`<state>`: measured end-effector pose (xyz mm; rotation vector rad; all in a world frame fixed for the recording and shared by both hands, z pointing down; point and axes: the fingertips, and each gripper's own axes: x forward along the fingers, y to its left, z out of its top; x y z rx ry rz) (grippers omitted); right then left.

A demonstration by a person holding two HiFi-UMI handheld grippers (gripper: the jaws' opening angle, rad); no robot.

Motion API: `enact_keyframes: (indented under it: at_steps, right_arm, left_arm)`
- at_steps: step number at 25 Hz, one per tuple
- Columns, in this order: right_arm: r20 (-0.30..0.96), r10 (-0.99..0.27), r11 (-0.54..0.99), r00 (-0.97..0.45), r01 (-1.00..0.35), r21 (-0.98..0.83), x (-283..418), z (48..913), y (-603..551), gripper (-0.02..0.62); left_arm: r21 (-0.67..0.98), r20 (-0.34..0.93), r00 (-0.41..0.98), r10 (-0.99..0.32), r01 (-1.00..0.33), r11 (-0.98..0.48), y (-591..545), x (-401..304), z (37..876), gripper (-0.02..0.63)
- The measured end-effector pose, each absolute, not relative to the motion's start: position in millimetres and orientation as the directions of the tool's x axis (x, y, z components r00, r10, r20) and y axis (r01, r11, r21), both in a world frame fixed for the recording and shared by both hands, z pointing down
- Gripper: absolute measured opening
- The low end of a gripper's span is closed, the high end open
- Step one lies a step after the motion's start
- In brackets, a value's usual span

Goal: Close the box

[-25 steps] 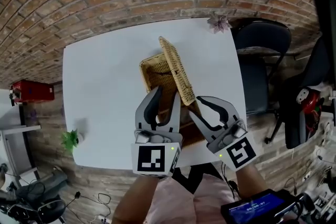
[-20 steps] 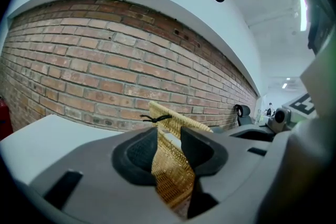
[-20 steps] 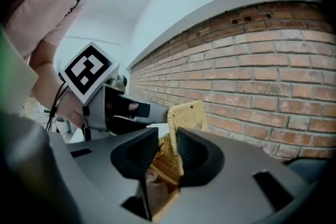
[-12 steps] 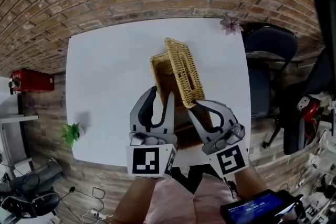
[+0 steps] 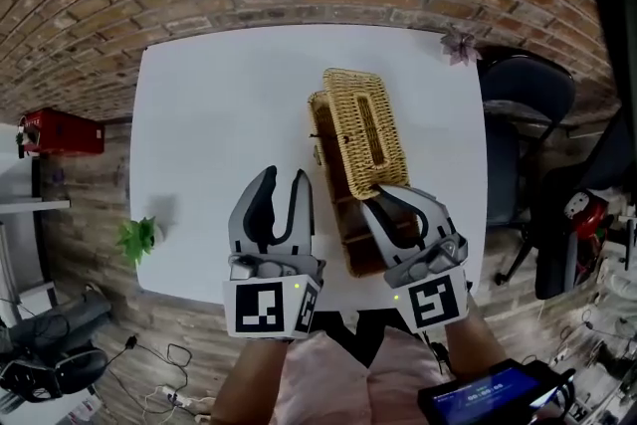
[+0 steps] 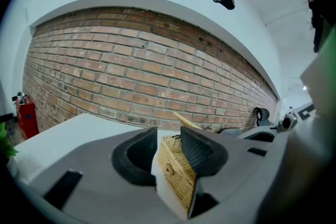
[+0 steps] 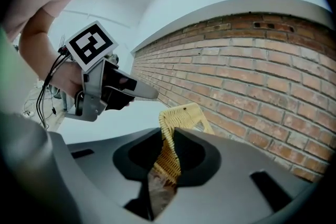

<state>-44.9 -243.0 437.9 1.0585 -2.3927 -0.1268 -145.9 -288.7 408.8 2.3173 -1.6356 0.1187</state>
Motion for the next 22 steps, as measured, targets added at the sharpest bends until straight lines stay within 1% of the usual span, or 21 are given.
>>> enact_keyframes:
  at_steps: [9, 15, 19, 22]
  right_arm:
    - [0.487, -0.677, 0.724, -0.552, -0.616, 0.309, -58.1, 450.7, -244.0, 0.086]
    - [0.561, -0.599, 0.777, -0.571, -0.585, 0.233, -65.5, 468.7, -243.7, 0.109]
    - [0.550, -0.591, 0.785, -0.589, -0.577, 0.226, -69.0, 466.6, -245.4, 0.110]
    - [0.519, -0.599, 0.783, -0.610, -0.580, 0.223, -72.1, 457.2, -244.2, 0.109]
  left_arm:
    - [0.211, 0.233, 0.326, -0.916, -0.937, -0.279, -281.9, -169.9, 411.5, 0.144]
    - [0.208, 0.220, 0.312, -0.924, -0.941, -0.268, -281.7, -180.4, 406.7, 0.144]
    - [0.201, 0.209, 0.305, -0.929, -0.943, -0.264, -276.2, -184.0, 398.6, 0.144]
    - [0.194, 0.195, 0.296, -0.935, -0.946, -0.259, -269.4, -185.3, 389.2, 0.144]
